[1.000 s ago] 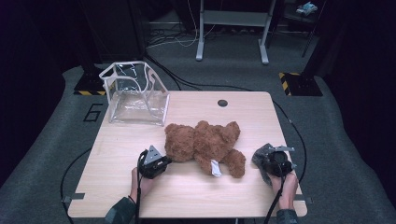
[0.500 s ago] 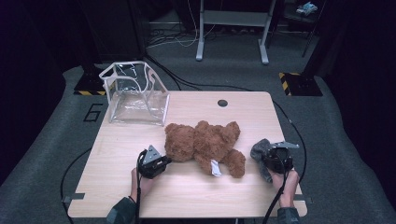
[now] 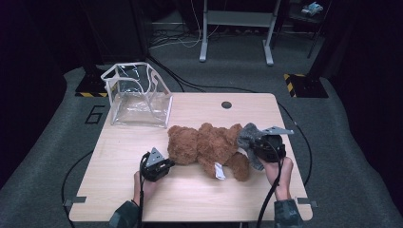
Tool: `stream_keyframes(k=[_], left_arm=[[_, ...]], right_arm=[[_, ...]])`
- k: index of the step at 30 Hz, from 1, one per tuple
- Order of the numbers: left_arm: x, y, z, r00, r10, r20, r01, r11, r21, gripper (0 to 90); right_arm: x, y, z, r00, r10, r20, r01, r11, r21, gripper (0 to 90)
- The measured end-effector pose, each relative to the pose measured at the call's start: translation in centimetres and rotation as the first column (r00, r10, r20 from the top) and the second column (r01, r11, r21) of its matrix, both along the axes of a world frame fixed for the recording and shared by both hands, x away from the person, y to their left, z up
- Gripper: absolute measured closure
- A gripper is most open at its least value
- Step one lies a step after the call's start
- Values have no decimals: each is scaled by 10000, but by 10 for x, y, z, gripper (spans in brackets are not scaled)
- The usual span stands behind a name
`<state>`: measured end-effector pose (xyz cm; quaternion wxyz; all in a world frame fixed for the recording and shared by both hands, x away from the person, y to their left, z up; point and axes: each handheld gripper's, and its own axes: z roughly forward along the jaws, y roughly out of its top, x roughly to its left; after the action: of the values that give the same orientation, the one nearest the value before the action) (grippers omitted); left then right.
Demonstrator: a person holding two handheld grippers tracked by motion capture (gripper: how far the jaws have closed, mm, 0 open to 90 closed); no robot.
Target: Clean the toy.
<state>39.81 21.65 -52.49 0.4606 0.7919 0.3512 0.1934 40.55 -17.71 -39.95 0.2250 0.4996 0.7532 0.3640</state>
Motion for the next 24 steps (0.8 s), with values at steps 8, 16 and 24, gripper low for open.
stream_keyframes(k=[8,16,24], left_arm=[[0,1,0,10000,-57,6,57,10000,55,821],[0,0,0,10000,-22,-7,22,10000,-22,824],[0,0,0,9999,-105,-61,105,9999,52,824]], right_arm=[[13,58,26,9911,1272,399,-1254,9912,-430,764],[30,116,27,9742,2256,111,-2242,9718,-730,763],[49,155,22,9537,3004,-134,-3006,9512,-698,762]])
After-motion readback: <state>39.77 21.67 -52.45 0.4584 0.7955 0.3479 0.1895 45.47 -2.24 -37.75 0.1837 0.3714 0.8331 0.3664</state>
